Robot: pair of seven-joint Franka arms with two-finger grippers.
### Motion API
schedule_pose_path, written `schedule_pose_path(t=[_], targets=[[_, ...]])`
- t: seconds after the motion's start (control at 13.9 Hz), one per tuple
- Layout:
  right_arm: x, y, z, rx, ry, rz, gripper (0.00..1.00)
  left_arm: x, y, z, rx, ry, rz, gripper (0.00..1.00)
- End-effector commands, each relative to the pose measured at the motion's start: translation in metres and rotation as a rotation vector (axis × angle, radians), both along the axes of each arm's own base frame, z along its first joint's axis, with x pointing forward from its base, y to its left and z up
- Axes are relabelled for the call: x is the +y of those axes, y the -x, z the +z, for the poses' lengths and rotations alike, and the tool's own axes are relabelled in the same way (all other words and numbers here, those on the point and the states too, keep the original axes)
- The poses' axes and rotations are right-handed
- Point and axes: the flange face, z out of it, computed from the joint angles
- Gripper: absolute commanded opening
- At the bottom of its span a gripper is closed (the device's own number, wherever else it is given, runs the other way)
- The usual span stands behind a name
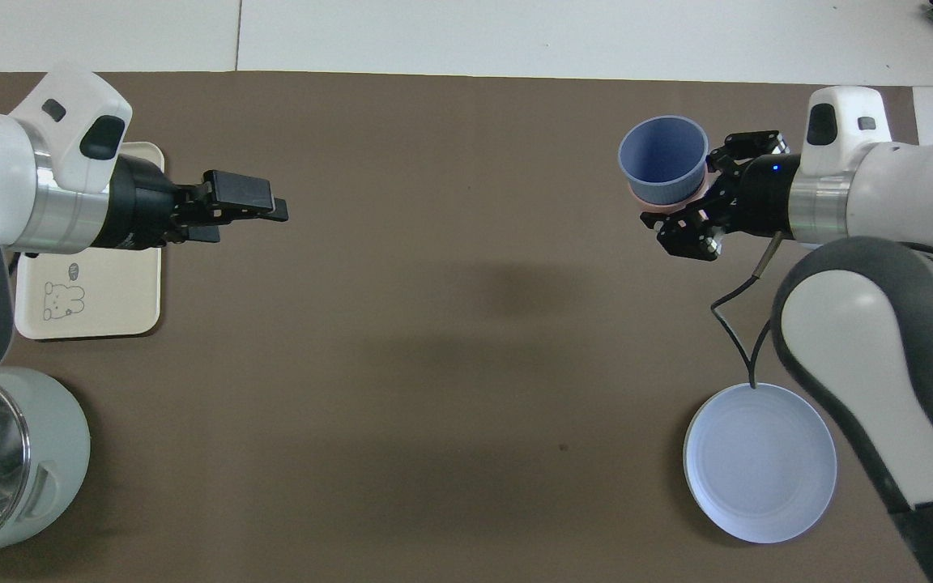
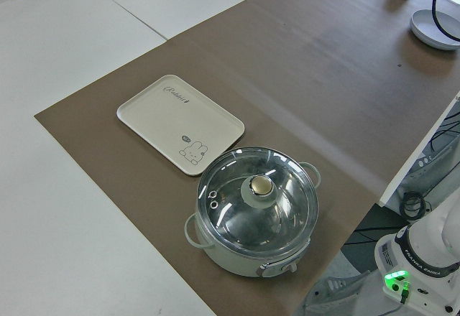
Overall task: Place cup on tray
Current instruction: 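Grasp the blue cup with the left gripper and pull it from the pink cup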
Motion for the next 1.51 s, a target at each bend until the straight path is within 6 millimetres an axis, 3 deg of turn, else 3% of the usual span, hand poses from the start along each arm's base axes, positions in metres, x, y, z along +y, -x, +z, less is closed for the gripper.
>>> schedule_pose_path(t=[0.0,0.14,0.29,0.36,0.65,0.79,1.01,1.08,1.15,1.22,1.29,1.36,1.44], targets=[[0.039,0.01,0.002,0.015,0.094,0.015,0.0,-0.052,-0.021,-0.011,0.025,0.201,0.124,0.94],[0.071,0.02,0.005,0.024,0.161,0.005,0.0,-0.073,-0.034,-0.015,0.022,0.316,0.195,0.89],[0.092,0.026,0.004,0.022,0.194,0.011,0.0,-0.119,-0.025,-0.028,0.049,0.345,0.192,0.79],[0.1,0.028,0.0,0.017,0.214,0.032,0.0,-0.13,-0.023,-0.028,0.03,0.358,0.211,0.76],[0.113,0.033,0.0,-0.01,0.283,0.049,0.0,-0.153,-0.012,-0.03,0.033,0.367,0.186,0.67],[0.113,0.034,0.0,-0.011,0.293,0.051,0.0,-0.179,0.005,-0.037,0.045,0.347,0.137,0.67],[0.123,0.038,-0.001,-0.013,0.295,0.07,0.0,-0.188,0.012,-0.041,0.038,0.322,0.108,0.53],[0.123,0.038,-0.001,-0.011,0.295,0.07,0.0,-0.196,0.019,-0.048,0.039,0.299,0.087,0.53],[0.123,0.038,-0.001,-0.011,0.295,0.07,0.0,-0.2,0.024,-0.052,0.03,0.271,0.067,0.44],[0.124,0.039,0.0,-0.013,0.295,0.072,0.0,-0.199,0.024,-0.053,0.021,0.251,0.056,0.29],[0.124,0.039,0.0,-0.011,0.295,0.072,0.0,-0.195,0.02,-0.05,0.019,0.243,0.048,0.07],[0.124,0.039,0.0,-0.012,0.294,0.07,0.0,-0.192,0.017,-0.048,0.026,0.224,0.03,0.0],[0.124,0.039,0.0,-0.012,0.294,0.07,0.0,-0.186,0.014,-0.041,0.015,0.195,0.011,0.0]])
